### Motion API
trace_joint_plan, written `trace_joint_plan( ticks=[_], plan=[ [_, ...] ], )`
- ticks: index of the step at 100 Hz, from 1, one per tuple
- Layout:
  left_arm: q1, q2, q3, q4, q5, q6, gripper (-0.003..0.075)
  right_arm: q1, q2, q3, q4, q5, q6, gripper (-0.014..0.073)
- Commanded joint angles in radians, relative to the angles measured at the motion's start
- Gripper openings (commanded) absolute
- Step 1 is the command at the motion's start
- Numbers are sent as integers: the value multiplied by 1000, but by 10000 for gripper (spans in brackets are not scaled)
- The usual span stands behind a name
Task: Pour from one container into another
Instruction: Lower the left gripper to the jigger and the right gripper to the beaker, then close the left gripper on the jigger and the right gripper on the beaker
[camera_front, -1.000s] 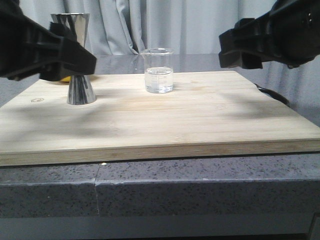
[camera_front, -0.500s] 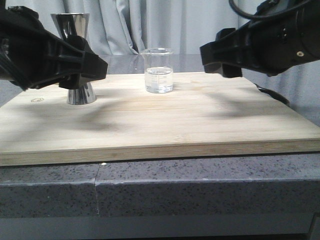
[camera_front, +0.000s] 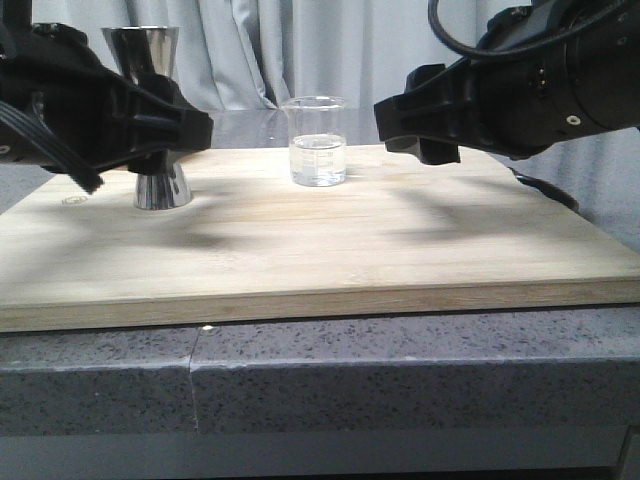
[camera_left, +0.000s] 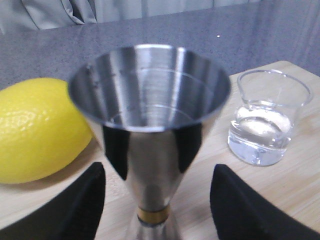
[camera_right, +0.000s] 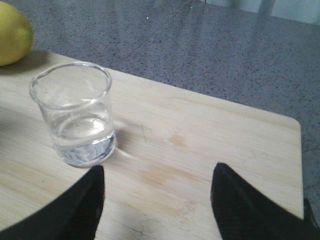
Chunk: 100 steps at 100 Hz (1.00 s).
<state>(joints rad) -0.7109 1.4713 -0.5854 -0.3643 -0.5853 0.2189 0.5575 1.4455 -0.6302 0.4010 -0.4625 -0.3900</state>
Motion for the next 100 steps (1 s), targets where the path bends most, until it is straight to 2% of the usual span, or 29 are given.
trace_joint_plan(
  ticks=[1, 37, 81, 100],
  plan=[
    [-8, -26, -26, 0, -91, -11, 357, 1, -27, -34, -11, -82, 1, 419],
    [-8, -26, -26, 0, -92, -11, 183, 8, -27, -34, -11, -76, 1, 419],
    [-8, -26, -26, 0, -95, -11, -12, 105, -27, -34, -13, -109, 27, 419],
    [-8, -30, -26, 0, -97, -18, -19, 105, -25, -34, -24, -148, 34, 419]
  ],
)
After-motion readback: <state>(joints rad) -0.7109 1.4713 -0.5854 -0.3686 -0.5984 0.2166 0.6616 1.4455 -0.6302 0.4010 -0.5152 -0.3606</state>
